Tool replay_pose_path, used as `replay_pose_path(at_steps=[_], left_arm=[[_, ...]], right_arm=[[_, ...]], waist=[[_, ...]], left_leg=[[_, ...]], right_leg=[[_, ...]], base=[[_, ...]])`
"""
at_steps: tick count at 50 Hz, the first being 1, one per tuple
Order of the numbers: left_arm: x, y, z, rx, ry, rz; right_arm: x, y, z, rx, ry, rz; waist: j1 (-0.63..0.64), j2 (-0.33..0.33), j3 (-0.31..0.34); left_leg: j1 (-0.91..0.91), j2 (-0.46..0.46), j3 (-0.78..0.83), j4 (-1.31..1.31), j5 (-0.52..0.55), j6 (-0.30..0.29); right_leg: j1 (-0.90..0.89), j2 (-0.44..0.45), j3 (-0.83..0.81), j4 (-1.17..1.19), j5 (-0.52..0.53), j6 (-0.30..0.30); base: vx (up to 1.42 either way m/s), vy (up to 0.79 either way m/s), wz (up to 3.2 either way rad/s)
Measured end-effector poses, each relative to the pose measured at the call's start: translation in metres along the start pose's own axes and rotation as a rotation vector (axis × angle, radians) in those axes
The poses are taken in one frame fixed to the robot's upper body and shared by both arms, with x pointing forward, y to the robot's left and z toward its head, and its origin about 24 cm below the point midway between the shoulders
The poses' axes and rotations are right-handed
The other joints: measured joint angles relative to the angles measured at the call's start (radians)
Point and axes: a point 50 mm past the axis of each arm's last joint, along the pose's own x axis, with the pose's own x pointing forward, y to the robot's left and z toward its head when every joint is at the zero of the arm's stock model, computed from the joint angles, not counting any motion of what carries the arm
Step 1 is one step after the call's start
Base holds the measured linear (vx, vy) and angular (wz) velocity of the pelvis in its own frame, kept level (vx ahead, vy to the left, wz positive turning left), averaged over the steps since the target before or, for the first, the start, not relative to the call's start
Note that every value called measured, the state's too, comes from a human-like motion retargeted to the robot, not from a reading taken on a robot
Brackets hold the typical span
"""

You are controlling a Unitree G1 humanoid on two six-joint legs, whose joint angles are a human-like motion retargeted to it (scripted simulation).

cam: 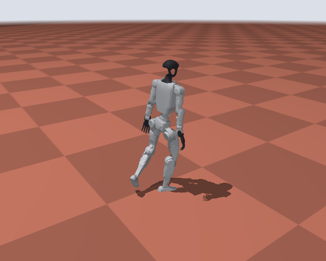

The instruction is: Walk run

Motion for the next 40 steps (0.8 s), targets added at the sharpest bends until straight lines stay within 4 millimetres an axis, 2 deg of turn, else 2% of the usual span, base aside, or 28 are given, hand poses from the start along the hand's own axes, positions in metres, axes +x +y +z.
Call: replay_pose_path(at_steps=[2,5,10,15,20,22,23,25,27,30,33,35,37,40], left_arm=[[-0.001,-0.006,-0.007,-0.004,0.023,-0.038],[-0.004,-0.014,-0.014,-0.060,0.042,-0.083],[-0.005,-0.020,-0.009,-0.174,0.039,-0.071],[-0.003,-0.023,0.004,-0.201,0.005,-0.144],[-0.001,-0.013,0.009,-0.043,-0.041,-0.233],[0.000,-0.008,0.005,0.009,-0.028,-0.248],[0.000,-0.006,0.002,0.024,-0.015,-0.254],[-0.001,-0.007,-0.003,0.023,0.014,-0.263],[-0.001,-0.008,-0.007,-0.026,0.044,-0.271],[-0.002,-0.009,-0.009,-0.105,0.072,-0.290],[0.000,-0.003,-0.003,-0.155,0.047,-0.296],[0.002,0.008,0.003,-0.173,0.018,-0.273],[0.005,0.027,0.010,-0.167,-0.013,-0.218],[0.007,0.059,0.023,-0.123,-0.065,-0.118]], right_arm=[[0.004,-0.016,0.013,-0.018,-0.036,-0.046],[0.008,-0.039,0.036,-0.047,-0.090,-0.122],[0.009,-0.074,0.075,-0.048,-0.214,-0.223],[0.004,-0.089,0.102,-0.014,-0.314,-0.294],[0.001,-0.084,0.112,-0.003,-0.370,-0.284],[0.000,-0.078,0.109,-0.009,-0.372,-0.275],[0.001,-0.073,0.105,-0.013,-0.364,-0.266],[0.002,-0.061,0.093,-0.027,-0.330,-0.235],[0.003,-0.046,0.077,-0.046,-0.278,-0.194],[0.003,-0.023,0.049,-0.048,-0.178,-0.130],[0.001,-0.009,0.024,-0.046,-0.097,-0.095],[0.001,-0.006,0.014,-0.056,-0.064,-0.095],[0.000,-0.004,0.007,-0.055,-0.037,-0.092],[-0.002,0.003,-0.001,-0.024,-0.001,-0.062]], waist=[[0.024,-0.012,0.015],[0.059,-0.003,0.019],[0.106,0.055,0.017],[0.160,0.093,0.042],[0.178,0.083,0.046],[0.176,0.079,0.043],[0.182,0.079,0.038],[0.212,0.077,0.027],[0.227,0.069,0.020],[0.213,0.089,-0.006],[0.202,0.133,-0.023],[0.185,0.160,-0.019],[0.160,0.168,-0.010],[0.111,0.165,0.006]], left_leg=[[-0.084,0.063,0.052,0.105,-0.063,0.018],[-0.232,0.099,0.055,0.138,-0.120,0.001],[-0.436,0.118,0.014,-0.030,-0.190,0.014],[-0.529,0.068,-0.055,-0.376,-0.217,0.064],[-0.560,0.019,-0.079,-0.598,-0.246,0.093],[-0.556,0.010,-0.084,-0.570,-0.200,0.141],[-0.550,0.015,-0.071,-0.548,-0.182,0.146],[-0.527,0.048,-0.036,-0.523,-0.147,0.121],[-0.511,0.075,-0.031,-0.468,-0.161,0.113],[-0.450,0.079,-0.054,-0.457,-0.224,0.148],[-0.354,0.122,-0.026,-0.496,-0.270,0.149],[-0.304,0.131,-0.062,-0.514,-0.298,0.139],[-0.254,0.128,-0.048,-0.543,-0.315,0.139],[-0.186,0.098,-0.025,-0.594,-0.328,0.151]], right_leg=[[0.044,0.002,-0.006,-0.032,-0.011,0.011],[0.095,0.042,-0.002,-0.091,-0.020,0.021],[0.182,0.141,-0.011,-0.176,-0.048,0.032],[0.281,0.206,0.022,-0.213,-0.094,0.052],[0.347,0.200,0.039,-0.200,-0.144,0.097],[0.372,0.195,0.046,-0.186,-0.152,0.126],[0.383,0.194,0.057,-0.176,-0.151,0.143],[0.403,0.189,0.099,-0.150,-0.128,0.178],[0.411,0.176,0.146,-0.102,-0.065,0.214],[0.392,0.181,0.168,0.025,0.122,0.235],[0.314,0.188,0.148,0.252,0.315,0.254],[0.236,0.180,0.133,0.429,0.313,0.245],[0.136,0.137,0.108,0.574,0.216,0.220],[-0.012,0.084,0.059,0.660,0.136,0.190]], base=[[0.41,-0.06,-0.04],[0.57,-0.09,-0.25],[0.52,-0.04,-0.19],[0.57,0.01,-0.49],[0.60,0.04,-0.27],[0.80,0.09,-0.23],[0.83,0.12,-0.57],[0.76,0.12,-0.87],[0.71,0.10,-0.80],[0.97,0.20,-0.26],[0.76,0.17,-0.41],[0.54,0.12,-0.49],[0.59,0.10,-0.16],[0.60,0.07,0.42]])
